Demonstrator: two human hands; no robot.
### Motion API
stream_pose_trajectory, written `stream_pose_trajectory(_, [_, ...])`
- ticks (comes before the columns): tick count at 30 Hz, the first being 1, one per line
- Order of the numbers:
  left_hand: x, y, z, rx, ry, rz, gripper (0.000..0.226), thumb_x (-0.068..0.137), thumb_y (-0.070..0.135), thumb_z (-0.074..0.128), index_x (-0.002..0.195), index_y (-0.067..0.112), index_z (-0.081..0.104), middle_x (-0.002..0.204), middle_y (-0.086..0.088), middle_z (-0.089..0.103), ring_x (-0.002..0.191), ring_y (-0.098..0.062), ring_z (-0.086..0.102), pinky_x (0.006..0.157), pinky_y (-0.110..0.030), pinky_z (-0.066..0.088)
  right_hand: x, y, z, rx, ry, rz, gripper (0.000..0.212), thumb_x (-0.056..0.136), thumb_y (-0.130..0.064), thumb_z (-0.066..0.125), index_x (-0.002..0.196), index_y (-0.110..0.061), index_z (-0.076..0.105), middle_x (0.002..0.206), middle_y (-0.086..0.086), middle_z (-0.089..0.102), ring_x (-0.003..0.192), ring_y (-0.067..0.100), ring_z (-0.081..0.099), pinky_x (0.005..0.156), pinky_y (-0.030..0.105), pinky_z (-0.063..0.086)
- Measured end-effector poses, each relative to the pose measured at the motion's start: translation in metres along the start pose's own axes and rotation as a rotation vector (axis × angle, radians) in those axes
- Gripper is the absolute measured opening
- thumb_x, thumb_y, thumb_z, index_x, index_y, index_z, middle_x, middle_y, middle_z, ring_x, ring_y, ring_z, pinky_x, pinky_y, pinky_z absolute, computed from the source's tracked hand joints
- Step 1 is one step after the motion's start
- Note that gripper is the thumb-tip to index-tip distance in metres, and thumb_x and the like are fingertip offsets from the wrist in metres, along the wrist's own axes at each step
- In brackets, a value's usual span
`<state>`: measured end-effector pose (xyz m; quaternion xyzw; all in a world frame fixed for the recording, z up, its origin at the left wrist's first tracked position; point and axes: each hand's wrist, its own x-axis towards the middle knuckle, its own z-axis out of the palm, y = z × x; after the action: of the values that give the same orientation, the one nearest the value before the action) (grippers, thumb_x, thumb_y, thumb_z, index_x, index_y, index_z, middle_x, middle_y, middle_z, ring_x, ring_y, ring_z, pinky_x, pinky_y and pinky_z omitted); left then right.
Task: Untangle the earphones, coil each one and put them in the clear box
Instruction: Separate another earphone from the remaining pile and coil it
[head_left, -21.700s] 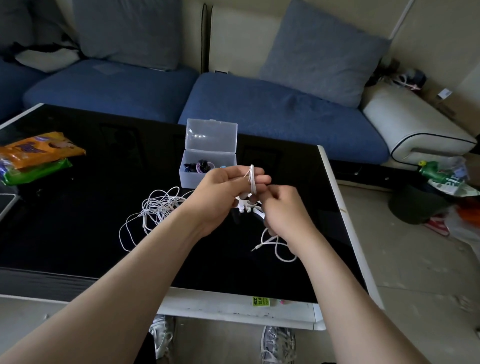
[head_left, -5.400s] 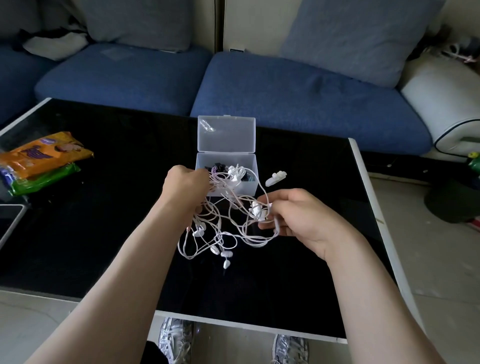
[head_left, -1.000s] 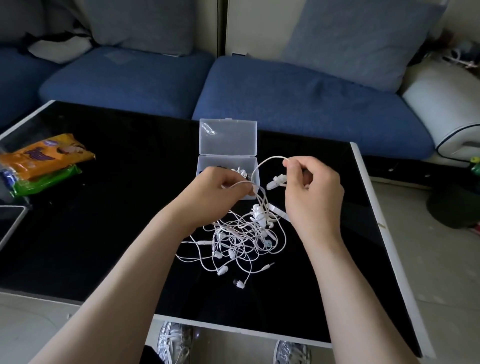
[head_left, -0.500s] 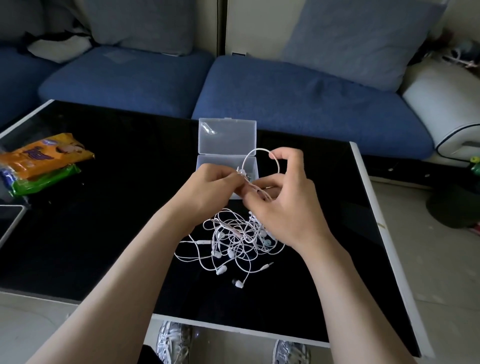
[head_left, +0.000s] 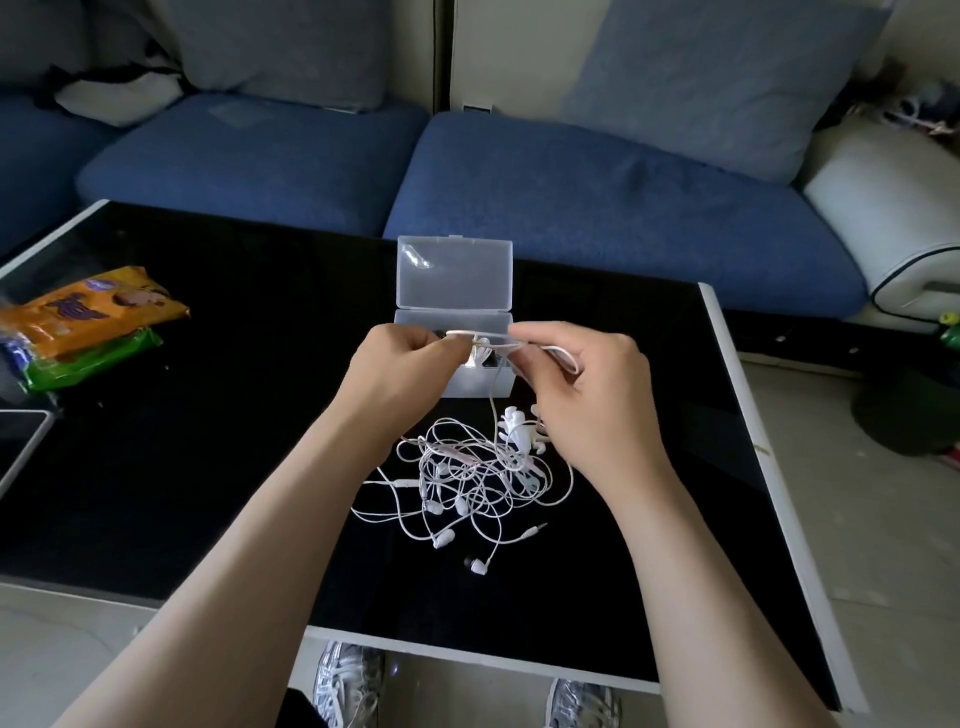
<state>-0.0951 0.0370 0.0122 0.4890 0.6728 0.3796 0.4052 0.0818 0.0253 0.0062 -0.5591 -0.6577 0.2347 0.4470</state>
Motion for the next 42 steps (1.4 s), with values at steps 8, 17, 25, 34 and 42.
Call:
stream_pose_trajectory(8, [0.002,0.005,-0.006,-0.225,-0.064,-0.227,0.032,0.085,0.028,0.059,0.06,0.024,0.039,0.056,0.005,0.029,0.047,-0.015,0.021,0.05,-0.028,0.019,0.006,0.003,-0.001,0.398,0.163,0.377,0.019,0.097,-0.015,0.066,0.113,-0.016,0.076,0.089,0.004,0.082,0.088,0.018,0.081,0.091,0.048,0.064])
stream_pose_trajectory(17, [0.005,0.001,-0.008,-0.354,0.037,-0.364,0.037,0.091,0.033,0.054,0.062,0.023,0.032,0.047,0.007,0.028,0.04,-0.012,0.02,0.047,-0.025,0.02,0.01,-0.008,-0.014,0.732,0.199,0.641,0.014,0.104,-0.012,0.05,0.097,-0.012,0.061,0.072,0.004,0.075,0.086,0.023,0.076,0.084,0.035,0.059])
stream_pose_trajectory(25, [0.015,-0.007,-0.006,-0.686,0.137,-0.478,0.02,0.099,0.016,0.035,0.082,0.019,0.045,0.056,0.0,0.062,0.036,-0.011,0.026,0.044,-0.02,0.024,0.008,-0.017,-0.025,0.958,0.273,0.702,0.024,0.092,0.001,0.043,0.073,-0.013,0.049,0.101,0.011,0.081,0.043,0.01,0.029,0.049,0.021,0.028])
stream_pose_trajectory(34, [0.019,-0.013,-0.005,-0.449,0.288,-0.34,0.012,0.096,0.015,0.043,0.103,0.012,0.052,0.103,-0.006,0.066,0.061,-0.02,0.061,0.048,-0.022,0.031,0.007,-0.018,-0.024,0.767,0.508,0.692,0.036,0.093,0.009,0.048,0.09,-0.016,0.074,0.1,-0.002,0.079,0.067,0.017,0.078,0.054,0.02,0.048])
stream_pose_trajectory(42, [0.006,-0.027,0.009,0.598,0.154,0.086,0.058,0.085,0.001,0.061,0.137,0.019,0.046,0.132,-0.005,0.058,0.121,-0.037,0.053,0.093,-0.043,0.041,-0.002,0.005,-0.019,-0.465,-0.095,0.552,0.014,0.087,-0.005,0.062,0.094,-0.005,0.074,0.096,0.026,0.07,0.081,0.041,0.066,0.066,0.038,0.052])
